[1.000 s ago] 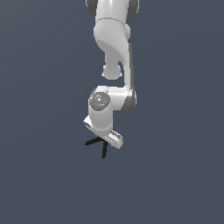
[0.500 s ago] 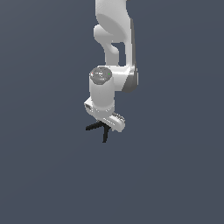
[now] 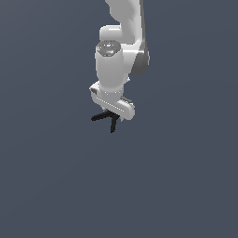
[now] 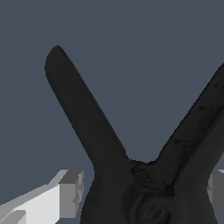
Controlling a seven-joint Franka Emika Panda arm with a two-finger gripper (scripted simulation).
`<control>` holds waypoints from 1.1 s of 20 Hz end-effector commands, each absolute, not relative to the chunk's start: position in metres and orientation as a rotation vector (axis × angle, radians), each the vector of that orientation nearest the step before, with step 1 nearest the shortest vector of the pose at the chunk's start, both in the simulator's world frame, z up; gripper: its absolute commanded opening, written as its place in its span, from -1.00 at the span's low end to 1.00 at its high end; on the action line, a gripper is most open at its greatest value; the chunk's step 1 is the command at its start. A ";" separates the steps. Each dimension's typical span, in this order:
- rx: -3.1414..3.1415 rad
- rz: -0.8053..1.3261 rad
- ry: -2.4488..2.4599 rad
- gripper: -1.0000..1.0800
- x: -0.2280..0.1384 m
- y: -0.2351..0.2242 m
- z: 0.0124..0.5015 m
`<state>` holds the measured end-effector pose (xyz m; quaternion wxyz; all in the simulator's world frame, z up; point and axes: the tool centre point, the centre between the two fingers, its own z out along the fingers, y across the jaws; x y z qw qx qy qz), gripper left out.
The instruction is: Pick up the object and move it to a goal position.
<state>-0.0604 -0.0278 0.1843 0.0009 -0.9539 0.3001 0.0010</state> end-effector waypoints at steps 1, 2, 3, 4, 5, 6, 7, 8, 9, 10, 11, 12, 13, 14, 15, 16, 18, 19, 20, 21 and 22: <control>-2.994 0.001 0.942 -1.00 -0.074 -0.026 0.202; -2.995 0.000 0.943 -1.00 -0.079 -0.026 0.208; -2.995 0.000 0.943 -1.00 -0.084 -0.025 0.215; -2.995 0.000 0.943 -1.00 -0.090 -0.025 0.221; -2.995 0.000 0.943 -1.00 -0.095 -0.024 0.228; -2.995 0.000 0.943 -1.00 -0.099 -0.024 0.234; -2.996 0.000 0.943 -1.00 -0.104 -0.023 0.239; -2.996 0.000 0.943 -1.00 -0.108 -0.023 0.244; -2.996 0.000 0.943 -1.00 -0.112 -0.022 0.249; -2.997 0.000 0.944 -1.00 -0.115 -0.022 0.254; -2.997 0.000 0.944 -1.00 -0.118 -0.022 0.259; -2.997 0.000 0.944 -1.00 -0.121 -0.021 0.263; -2.997 0.000 0.944 -1.00 -0.124 -0.021 0.267; -2.997 0.000 0.944 -1.00 -0.127 -0.021 0.270; -2.997 -0.001 0.944 -1.00 -0.129 -0.020 0.273; -2.997 -0.001 0.944 -1.00 -0.131 -0.020 0.276; -2.997 -0.001 0.944 -1.00 -0.134 -0.020 0.281; -2.997 -0.001 0.944 -1.00 -0.135 -0.019 0.282; -2.997 -0.001 0.944 -1.00 -0.136 -0.019 0.284; -2.997 -0.001 0.944 -1.00 -0.137 -0.019 0.285; -2.997 -0.001 0.944 -1.00 -0.137 -0.019 0.285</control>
